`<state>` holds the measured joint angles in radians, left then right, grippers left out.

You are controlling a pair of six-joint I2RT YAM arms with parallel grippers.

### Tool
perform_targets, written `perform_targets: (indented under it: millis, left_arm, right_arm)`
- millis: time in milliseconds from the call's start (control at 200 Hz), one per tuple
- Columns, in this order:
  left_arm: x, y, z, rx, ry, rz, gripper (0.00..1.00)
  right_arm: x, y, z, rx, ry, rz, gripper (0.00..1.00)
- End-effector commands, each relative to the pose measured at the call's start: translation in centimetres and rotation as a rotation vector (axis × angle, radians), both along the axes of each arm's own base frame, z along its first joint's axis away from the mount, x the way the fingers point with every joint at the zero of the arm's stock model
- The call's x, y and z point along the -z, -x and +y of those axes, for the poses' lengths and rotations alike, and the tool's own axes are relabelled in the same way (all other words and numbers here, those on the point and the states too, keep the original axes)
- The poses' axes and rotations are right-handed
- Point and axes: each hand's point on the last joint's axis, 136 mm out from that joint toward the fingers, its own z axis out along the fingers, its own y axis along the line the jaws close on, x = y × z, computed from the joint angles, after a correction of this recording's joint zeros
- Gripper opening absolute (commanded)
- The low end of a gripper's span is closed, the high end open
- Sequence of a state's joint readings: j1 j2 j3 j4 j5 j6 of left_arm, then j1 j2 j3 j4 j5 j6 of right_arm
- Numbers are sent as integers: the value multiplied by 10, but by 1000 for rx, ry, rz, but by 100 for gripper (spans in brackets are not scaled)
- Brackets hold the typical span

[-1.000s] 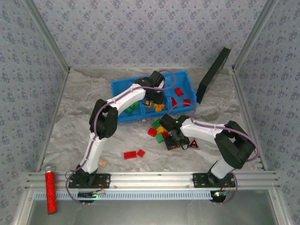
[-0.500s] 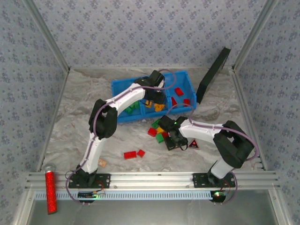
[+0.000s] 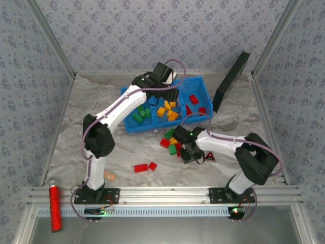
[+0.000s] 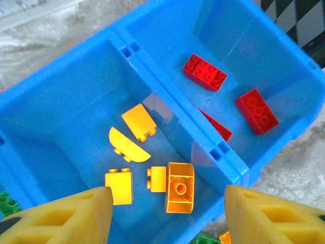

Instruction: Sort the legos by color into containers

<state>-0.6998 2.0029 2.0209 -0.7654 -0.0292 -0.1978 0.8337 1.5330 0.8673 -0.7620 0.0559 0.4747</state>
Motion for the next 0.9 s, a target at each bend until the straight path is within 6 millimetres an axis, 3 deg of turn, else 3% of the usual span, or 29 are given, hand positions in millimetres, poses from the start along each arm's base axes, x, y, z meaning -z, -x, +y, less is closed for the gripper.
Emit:
perform_targets:
  millis: [0,35,170,310,480,645,655,785,895]
  left_arm:
    - [-24,22,13,27,-25,-33,61]
    - [-28,28,15,31,-22,-39,61]
    - [-12,58,31,13,-64,6,64]
    - [7,93,44,-19,-81,46,67]
    - [40,144,46,-41,-45,178,67]
    - [75,180,43,-102,35,304,69]
    - [78,182,44,-109,35,316,69]
    - [89,193,34,-147,104,356,70]
    - [99,199,32,-171,107,388,70]
  right_arm:
    - [-17,13,-9,16,-13,15,35]
    - [-22,14,-9,19,-26,11,35]
    - [-43,18,-15,35,-59,-4,34]
    - [-66,-7,-27,89,-106,-88,35]
    - [-104,-60,-46,139,-147,-219,34]
    - [-139,-117,-64,183,-138,-344,34]
    - [-148,-124,-64,188,-146,-368,34]
    - [-169,-168,-72,212,-142,-462,34]
    - [-169,-198,-73,210,-138,-479,34]
